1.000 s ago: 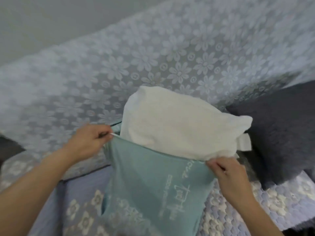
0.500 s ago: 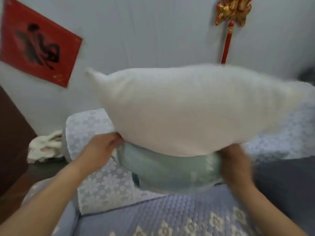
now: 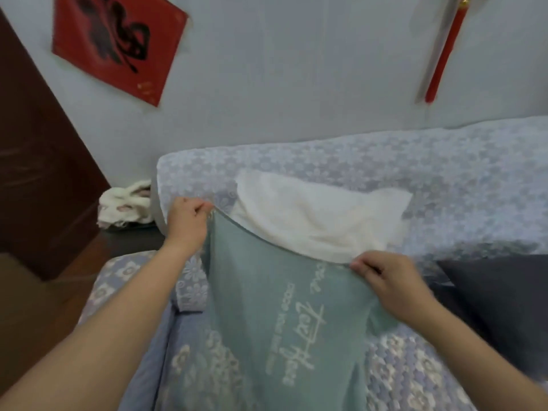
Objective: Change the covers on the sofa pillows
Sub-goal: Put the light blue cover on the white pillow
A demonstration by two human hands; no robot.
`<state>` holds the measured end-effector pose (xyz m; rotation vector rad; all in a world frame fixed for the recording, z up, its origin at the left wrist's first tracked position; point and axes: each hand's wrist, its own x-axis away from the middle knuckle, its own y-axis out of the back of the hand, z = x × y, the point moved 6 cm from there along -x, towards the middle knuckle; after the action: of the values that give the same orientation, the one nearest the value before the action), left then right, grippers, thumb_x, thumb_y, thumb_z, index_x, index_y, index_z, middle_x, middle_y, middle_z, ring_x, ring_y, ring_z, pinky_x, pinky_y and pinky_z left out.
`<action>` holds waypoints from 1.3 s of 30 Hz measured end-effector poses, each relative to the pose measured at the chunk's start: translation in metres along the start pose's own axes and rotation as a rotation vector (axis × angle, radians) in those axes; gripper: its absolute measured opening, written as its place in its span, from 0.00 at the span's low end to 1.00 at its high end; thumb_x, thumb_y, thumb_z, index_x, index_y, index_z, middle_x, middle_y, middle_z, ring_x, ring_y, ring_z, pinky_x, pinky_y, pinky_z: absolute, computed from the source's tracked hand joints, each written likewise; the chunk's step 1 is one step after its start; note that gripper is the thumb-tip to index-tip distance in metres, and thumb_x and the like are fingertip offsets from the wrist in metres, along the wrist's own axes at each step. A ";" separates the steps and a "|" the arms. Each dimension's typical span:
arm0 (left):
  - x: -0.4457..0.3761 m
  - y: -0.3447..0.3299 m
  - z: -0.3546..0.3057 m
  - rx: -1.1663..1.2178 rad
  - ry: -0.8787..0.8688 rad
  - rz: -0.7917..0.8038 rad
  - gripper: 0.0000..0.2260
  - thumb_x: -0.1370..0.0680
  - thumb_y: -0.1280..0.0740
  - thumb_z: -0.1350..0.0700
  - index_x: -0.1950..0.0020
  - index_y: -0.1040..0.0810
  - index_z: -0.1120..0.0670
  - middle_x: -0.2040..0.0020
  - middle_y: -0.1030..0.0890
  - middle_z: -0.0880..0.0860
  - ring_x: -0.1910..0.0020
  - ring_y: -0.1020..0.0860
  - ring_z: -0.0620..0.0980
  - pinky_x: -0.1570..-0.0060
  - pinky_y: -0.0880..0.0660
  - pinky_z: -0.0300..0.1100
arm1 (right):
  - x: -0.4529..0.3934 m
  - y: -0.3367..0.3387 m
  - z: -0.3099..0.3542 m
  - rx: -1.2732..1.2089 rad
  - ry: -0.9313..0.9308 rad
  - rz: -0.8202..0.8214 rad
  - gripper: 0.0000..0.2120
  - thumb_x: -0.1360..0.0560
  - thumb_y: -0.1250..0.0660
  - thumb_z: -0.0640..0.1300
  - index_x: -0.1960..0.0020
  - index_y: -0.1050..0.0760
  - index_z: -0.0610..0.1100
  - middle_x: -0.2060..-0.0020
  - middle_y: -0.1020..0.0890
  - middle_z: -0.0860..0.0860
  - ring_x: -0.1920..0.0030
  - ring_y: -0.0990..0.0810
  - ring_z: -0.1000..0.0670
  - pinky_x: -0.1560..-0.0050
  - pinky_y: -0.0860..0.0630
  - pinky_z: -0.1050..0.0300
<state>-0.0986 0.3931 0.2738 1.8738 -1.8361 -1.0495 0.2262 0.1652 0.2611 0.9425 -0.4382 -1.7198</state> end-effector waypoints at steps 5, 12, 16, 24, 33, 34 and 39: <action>0.030 -0.077 -0.010 0.052 0.076 0.075 0.15 0.18 0.35 0.57 0.65 0.26 0.52 0.61 0.21 0.62 0.60 0.25 0.56 0.62 0.38 0.45 | 0.087 -0.055 -0.041 -0.090 -0.272 0.166 0.16 0.22 0.30 0.45 0.67 0.25 0.57 0.71 0.21 0.63 0.68 0.24 0.66 0.65 0.31 0.67; 0.171 -0.306 -0.036 0.099 0.134 0.853 0.25 0.17 0.36 0.55 0.21 0.37 0.54 0.26 0.30 0.56 0.28 0.30 0.53 0.26 0.36 0.49 | 0.227 -0.080 -0.207 0.024 -0.898 0.372 0.13 0.22 0.33 0.38 0.64 0.26 0.50 0.65 0.19 0.54 0.62 0.22 0.57 0.56 0.24 0.57; 0.299 -0.379 0.029 -0.203 0.198 1.023 0.30 0.16 0.40 0.46 0.17 0.48 0.51 0.18 0.45 0.55 0.19 0.47 0.53 0.22 0.51 0.43 | 0.306 -0.078 -0.315 0.110 -1.216 0.566 0.07 0.19 0.40 0.42 0.54 0.25 0.49 0.54 0.19 0.51 0.53 0.21 0.50 0.47 0.23 0.53; 0.362 -0.451 0.077 -0.591 0.242 0.900 0.36 0.26 0.51 0.32 0.20 0.38 0.44 0.21 0.38 0.62 0.24 0.37 0.68 0.26 0.37 0.60 | 0.270 -0.116 -0.492 -0.015 -1.205 0.566 0.25 0.21 0.33 0.53 0.28 0.32 0.47 0.31 0.28 0.44 0.37 0.24 0.42 0.38 0.26 0.46; 0.287 -0.507 0.045 -0.097 0.512 0.776 0.44 0.33 0.51 0.20 0.19 0.44 0.38 0.18 0.43 0.50 0.19 0.46 0.51 0.20 0.49 0.50 | 0.167 -0.205 -0.460 -0.456 -0.852 0.761 0.44 0.26 0.34 0.66 0.19 0.50 0.52 0.24 0.45 0.61 0.26 0.42 0.59 0.28 0.42 0.65; 0.276 -0.503 0.038 0.033 0.625 0.745 0.48 0.36 0.46 0.18 0.19 0.44 0.38 0.19 0.42 0.48 0.20 0.43 0.48 0.20 0.47 0.50 | 0.161 -0.203 -0.429 -0.396 -0.703 0.815 0.48 0.28 0.33 0.68 0.19 0.52 0.51 0.23 0.49 0.60 0.23 0.48 0.60 0.25 0.48 0.64; 0.227 -0.430 0.034 -0.024 0.735 0.571 0.52 0.42 0.25 0.32 0.22 0.36 0.50 0.27 0.28 0.49 0.31 0.28 0.48 0.30 0.31 0.47 | 0.139 -0.198 -0.282 -0.528 -0.165 0.885 0.41 0.24 0.34 0.65 0.19 0.47 0.53 0.19 0.56 0.54 0.20 0.56 0.57 0.21 0.52 0.59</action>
<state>0.1687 0.2396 -0.1035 1.3111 -1.6953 -0.1462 0.3032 0.1529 -0.1023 0.1545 -0.3930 -1.0033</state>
